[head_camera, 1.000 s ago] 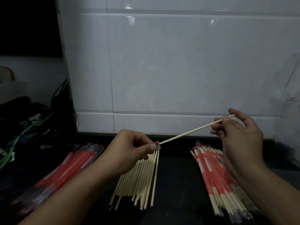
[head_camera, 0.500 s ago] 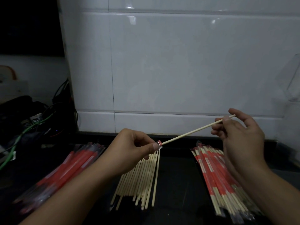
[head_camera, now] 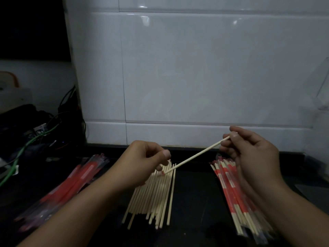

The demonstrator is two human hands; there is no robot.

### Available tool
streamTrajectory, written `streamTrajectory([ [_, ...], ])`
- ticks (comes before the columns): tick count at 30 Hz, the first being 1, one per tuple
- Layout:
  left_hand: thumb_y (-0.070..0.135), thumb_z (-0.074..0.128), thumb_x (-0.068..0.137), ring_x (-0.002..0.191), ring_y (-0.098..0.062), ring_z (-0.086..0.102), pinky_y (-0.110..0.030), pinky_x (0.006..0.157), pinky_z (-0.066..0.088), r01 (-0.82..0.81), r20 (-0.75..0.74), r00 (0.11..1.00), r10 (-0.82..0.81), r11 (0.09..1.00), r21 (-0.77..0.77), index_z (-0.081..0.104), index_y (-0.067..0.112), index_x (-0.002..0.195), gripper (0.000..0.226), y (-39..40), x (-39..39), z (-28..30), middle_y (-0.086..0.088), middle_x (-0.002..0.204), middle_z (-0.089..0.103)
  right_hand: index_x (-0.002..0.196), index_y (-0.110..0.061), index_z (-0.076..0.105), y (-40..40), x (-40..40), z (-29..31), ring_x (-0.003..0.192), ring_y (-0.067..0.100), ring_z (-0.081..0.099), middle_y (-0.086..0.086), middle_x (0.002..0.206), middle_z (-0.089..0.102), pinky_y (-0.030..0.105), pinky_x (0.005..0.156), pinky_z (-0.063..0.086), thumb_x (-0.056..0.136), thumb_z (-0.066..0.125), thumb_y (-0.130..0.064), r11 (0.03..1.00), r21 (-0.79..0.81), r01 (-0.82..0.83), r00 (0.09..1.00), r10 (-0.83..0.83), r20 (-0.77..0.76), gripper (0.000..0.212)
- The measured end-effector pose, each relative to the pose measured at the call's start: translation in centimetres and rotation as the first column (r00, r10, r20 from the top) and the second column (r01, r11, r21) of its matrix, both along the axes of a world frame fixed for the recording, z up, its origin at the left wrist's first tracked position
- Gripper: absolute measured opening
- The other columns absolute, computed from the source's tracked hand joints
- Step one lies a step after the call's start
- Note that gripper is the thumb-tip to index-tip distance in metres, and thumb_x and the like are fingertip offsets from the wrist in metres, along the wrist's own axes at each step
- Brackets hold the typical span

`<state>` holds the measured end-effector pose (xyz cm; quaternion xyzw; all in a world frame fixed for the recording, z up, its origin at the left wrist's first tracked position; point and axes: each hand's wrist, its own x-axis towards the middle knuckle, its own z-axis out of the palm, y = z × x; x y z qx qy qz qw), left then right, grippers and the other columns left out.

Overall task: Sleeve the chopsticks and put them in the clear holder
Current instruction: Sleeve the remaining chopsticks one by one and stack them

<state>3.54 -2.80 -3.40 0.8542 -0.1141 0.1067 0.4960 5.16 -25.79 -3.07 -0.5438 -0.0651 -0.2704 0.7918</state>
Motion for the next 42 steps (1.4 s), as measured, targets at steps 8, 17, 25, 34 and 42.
streamTrajectory([
  [8, 0.038, 0.059, 0.096, 0.101, 0.003, 0.066, -0.030, 0.095, 0.055, 0.137, -0.141, 0.986, -0.088, 0.913, 0.384, 0.069, 0.035, 0.113, 0.020, 4.0, -0.1, 1.4, 0.019, 0.109, 0.071, 0.098, -0.008, 0.066, -0.8, 0.4, 0.2, 0.060, 0.010, 0.065, 0.011, 0.080, 0.066, 0.020, 0.061, 0.056, 0.096, 0.055, -0.002, 0.999, 0.022, 0.031, 0.999, -0.031, -0.020, 0.013],
  [17, 0.040, 0.055, 0.097, 0.101, 0.000, 0.067, -0.039, 0.102, 0.049, 0.241, -0.122, 0.969, -0.215, 0.933, 0.266, 0.073, 0.028, 0.091, 0.022, 1.1, -0.2, 0.3, 0.011, 0.100, 0.075, 0.098, -0.009, 0.066, -0.9, 0.4, 0.5, 0.059, 0.009, 0.065, 0.010, 0.079, 0.066, 0.018, 0.061, 0.055, 0.097, 0.054, -0.001, 0.996, 0.078, 0.041, 0.999, -0.040, -0.008, 0.014],
  [25, 0.019, 0.077, 0.083, 0.081, -0.011, 0.073, -0.036, 0.087, 0.058, 0.072, 0.004, 0.997, -0.072, 0.996, 0.049, 0.071, 0.026, 0.097, 0.016, 0.2, -0.3, 0.2, -0.001, 0.081, 0.074, 0.099, -0.012, 0.067, -0.9, 0.3, 0.4, 0.065, 0.008, 0.066, 0.004, 0.080, 0.070, 0.018, 0.063, 0.054, 0.096, 0.055, -0.002, 0.999, 0.029, 0.021, 1.000, -0.022, 0.015, 0.016],
  [34, 0.027, 0.084, 0.075, 0.078, -0.001, 0.067, -0.035, 0.080, 0.057, -0.053, 0.197, 0.980, 0.020, 0.985, 0.166, 0.068, 0.036, 0.108, 0.037, -1.4, -0.6, -0.7, 0.019, 0.080, 0.072, 0.093, -0.008, 0.062, 1.2, -1.3, -0.4, 0.071, 0.014, 0.073, 0.002, 0.079, 0.076, 0.021, 0.062, 0.055, 0.087, 0.067, 0.000, 0.894, -0.449, 0.001, 0.995, 0.045, 0.092, 0.011],
  [42, 0.031, 0.078, 0.083, 0.079, 0.010, 0.056, -0.006, 0.066, 0.038, -0.081, 0.348, 0.936, -0.043, 0.938, 0.336, 0.052, 0.041, 0.137, 0.060, -2.1, -1.3, -0.8, 0.022, 0.079, 0.065, 0.094, -0.023, 0.069, 4.0, -3.1, -2.0, 0.084, 0.000, 0.068, -0.016, 0.089, 0.072, 0.012, 0.073, 0.053, 0.083, 0.075, -0.013, 0.696, -0.689, -0.204, 0.974, 0.213, -0.073, 0.017],
])
